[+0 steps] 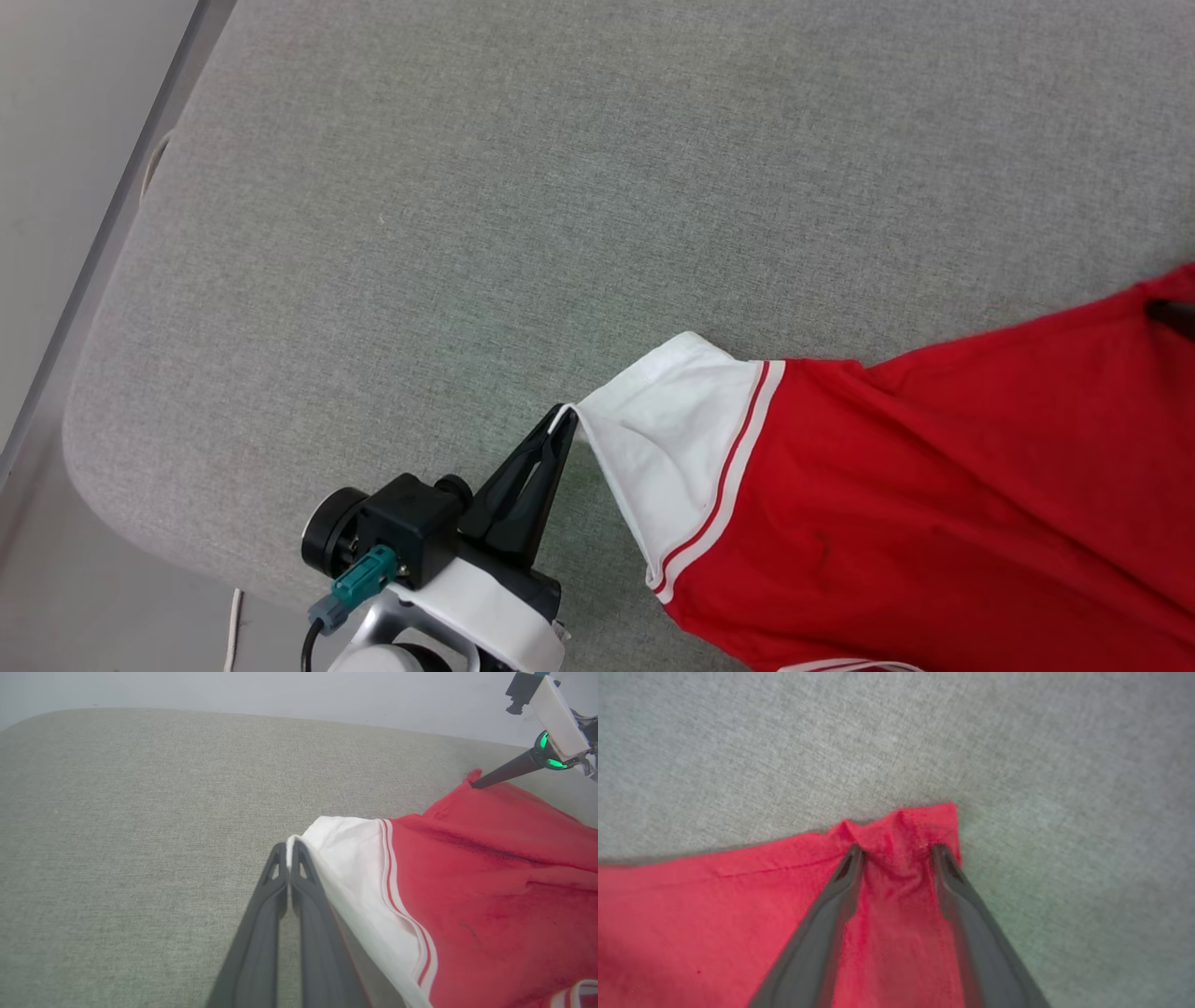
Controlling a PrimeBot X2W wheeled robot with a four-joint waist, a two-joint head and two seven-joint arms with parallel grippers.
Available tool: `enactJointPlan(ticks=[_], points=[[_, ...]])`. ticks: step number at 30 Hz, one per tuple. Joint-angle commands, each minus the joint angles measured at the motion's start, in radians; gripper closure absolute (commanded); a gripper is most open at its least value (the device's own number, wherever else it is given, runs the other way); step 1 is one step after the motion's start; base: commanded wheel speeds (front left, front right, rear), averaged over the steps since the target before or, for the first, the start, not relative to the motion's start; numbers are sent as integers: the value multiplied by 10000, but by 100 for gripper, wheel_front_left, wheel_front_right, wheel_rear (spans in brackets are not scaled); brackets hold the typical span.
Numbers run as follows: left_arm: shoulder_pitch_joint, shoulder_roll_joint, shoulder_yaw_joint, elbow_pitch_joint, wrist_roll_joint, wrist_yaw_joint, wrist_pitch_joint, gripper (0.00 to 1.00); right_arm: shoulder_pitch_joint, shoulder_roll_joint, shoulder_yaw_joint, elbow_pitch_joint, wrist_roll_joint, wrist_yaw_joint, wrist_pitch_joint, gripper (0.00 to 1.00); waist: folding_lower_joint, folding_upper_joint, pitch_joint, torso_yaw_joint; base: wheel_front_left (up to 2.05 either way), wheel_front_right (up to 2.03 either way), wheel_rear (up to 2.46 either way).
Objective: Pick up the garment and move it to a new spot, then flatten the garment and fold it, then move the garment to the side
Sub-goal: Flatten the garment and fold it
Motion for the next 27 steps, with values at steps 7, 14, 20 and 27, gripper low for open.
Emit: enactJointPlan(ticks=[7, 14, 20, 27], points=[[-109, 85, 87, 115, -59, 58, -66, 100, 580, 355, 323, 627, 227, -9, -791, 100, 0, 0, -287, -44, 0, 0, 0], [87, 279, 236, 8, -133, 213, -10, 100, -23, 329, 186, 676, 403, -9, -2319, 100, 0, 0, -989, -410, 0, 0, 0], [259, 586, 399, -296, -131, 342, 174, 100, -364, 330, 287, 996, 728, -9, -3386, 100, 0, 0, -1796, -876, 0, 0, 0], [426, 1080, 700, -883, -51, 591, 442, 100, -354, 3, 391, 749, 1209, -10, -3701, 100, 0, 0, -2592, -1479, 0, 0, 0]])
